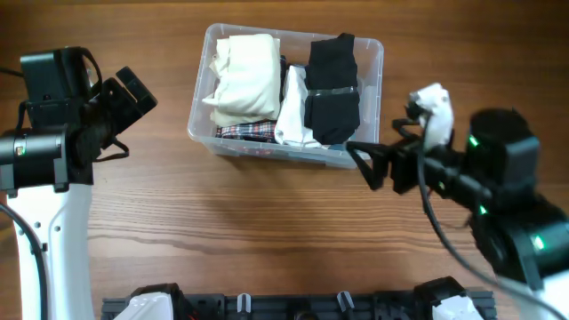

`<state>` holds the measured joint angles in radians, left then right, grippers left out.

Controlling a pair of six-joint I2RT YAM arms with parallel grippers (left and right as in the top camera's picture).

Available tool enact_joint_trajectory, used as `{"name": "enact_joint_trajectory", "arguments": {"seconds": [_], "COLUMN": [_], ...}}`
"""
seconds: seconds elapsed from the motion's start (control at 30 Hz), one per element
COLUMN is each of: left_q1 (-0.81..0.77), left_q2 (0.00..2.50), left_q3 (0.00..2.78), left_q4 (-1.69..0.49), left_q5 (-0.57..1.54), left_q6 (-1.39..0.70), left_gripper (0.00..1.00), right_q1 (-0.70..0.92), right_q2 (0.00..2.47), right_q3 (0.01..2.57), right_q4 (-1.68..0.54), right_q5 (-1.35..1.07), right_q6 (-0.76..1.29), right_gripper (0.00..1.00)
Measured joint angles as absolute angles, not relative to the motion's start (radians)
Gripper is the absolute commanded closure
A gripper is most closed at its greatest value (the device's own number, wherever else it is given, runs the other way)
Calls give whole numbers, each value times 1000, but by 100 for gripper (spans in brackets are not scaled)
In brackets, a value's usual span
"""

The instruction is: Pack container

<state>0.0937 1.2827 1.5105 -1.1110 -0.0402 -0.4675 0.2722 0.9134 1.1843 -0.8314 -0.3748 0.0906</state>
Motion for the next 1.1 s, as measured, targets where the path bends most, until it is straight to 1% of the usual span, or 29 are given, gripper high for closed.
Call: {"name": "enact_joint_trajectory", "arguments": {"seconds": [0.2, 0.3, 0.43, 0.6, 0.8, 0.93, 1.1], "left_q1": [94, 94, 94, 94, 94, 94, 94], "left_q2": [1283, 1283, 1283, 1283, 1283, 1283, 1283], "left_q3": [1510, 1510, 1510, 1510, 1510, 1510, 1510], "left_q4": [-1111, -1111, -1111, -1111, -1111, -1111, -1111], "left_q5": [-40, -40, -40, -40, -40, -40, -40], "left_q6": [-467, -467, -467, -467, -467, -467, -467], "left_gripper": [0, 0, 0, 0, 0, 0, 0], "right_q1": [270, 211, 94, -45, -67, -67, -67], "right_q2": [665, 558, 429, 247, 104, 28, 20], "right_q3": [1178, 1076, 880, 581, 327, 242, 170], "right_q4": [-901, -891, -816, -720, -667, -644, -641], "right_q5": [-137, -2, 33, 50, 49, 49, 49], "right_q6": [39, 39, 52, 159, 289, 310, 346], "right_gripper": [0, 0, 0, 0, 0, 1, 0]}}
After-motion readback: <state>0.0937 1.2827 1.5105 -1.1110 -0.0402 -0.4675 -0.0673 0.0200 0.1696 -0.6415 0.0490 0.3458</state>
